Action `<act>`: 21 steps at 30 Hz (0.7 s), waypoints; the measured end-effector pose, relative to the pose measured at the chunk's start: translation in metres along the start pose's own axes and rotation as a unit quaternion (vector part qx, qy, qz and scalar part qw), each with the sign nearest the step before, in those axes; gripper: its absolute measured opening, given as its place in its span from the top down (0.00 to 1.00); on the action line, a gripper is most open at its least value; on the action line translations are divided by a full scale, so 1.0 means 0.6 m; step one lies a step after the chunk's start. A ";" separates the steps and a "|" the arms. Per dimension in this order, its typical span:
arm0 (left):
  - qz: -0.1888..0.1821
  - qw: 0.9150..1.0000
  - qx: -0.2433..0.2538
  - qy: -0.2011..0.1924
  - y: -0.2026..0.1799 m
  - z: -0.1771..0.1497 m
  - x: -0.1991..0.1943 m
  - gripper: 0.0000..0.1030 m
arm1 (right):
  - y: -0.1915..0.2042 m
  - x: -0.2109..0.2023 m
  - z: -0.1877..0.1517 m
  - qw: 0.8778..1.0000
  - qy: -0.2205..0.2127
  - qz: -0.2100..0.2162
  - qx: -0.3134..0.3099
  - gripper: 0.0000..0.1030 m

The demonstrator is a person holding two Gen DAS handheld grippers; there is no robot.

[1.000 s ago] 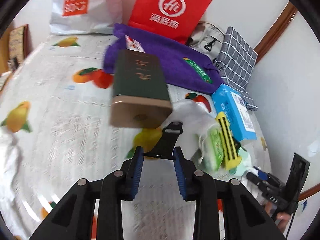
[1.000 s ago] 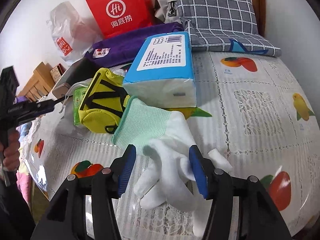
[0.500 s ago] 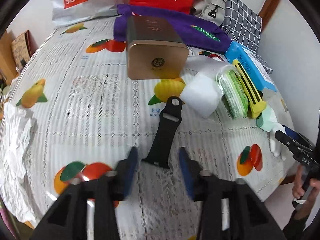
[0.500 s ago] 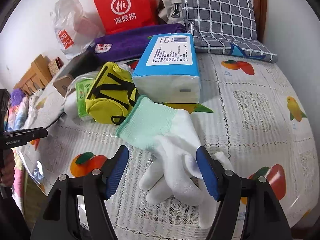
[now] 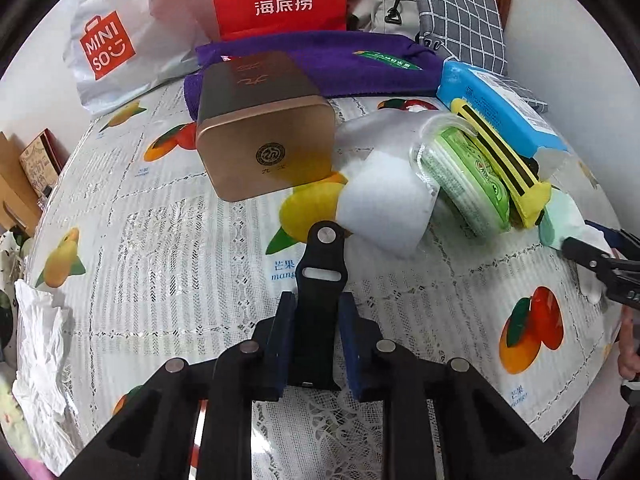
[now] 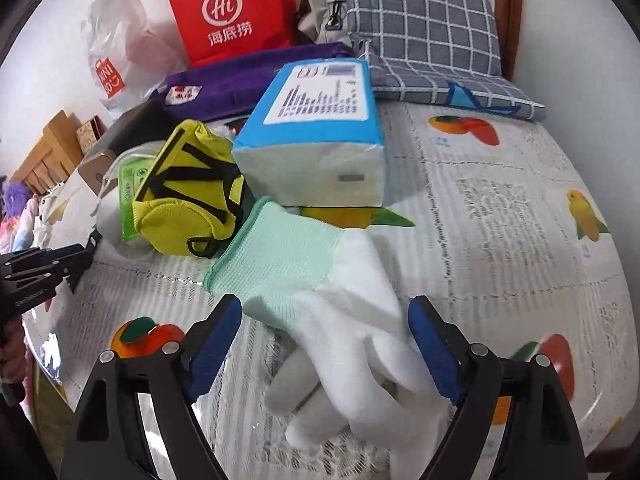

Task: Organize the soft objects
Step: 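Close the left gripper on the black strap while the right holds the glove, then lift and carry the glove and black strap toward the purple towel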

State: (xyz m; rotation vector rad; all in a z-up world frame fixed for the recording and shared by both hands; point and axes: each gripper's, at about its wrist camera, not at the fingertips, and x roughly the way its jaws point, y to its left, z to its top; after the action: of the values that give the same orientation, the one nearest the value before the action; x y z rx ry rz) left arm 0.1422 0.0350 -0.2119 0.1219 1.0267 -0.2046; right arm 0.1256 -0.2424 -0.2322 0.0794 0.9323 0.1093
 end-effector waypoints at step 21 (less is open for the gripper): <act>-0.053 0.997 -0.058 -0.011 0.020 0.018 -0.051 0.81 | 0.013 -0.075 0.010 0.997 -0.057 0.043 -0.041 0.88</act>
State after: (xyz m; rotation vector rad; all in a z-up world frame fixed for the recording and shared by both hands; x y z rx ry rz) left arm 0.1384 0.0479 -0.1799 -0.0411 1.0224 -0.2418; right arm 0.1034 -0.2407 -0.1919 0.0504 0.8089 0.2210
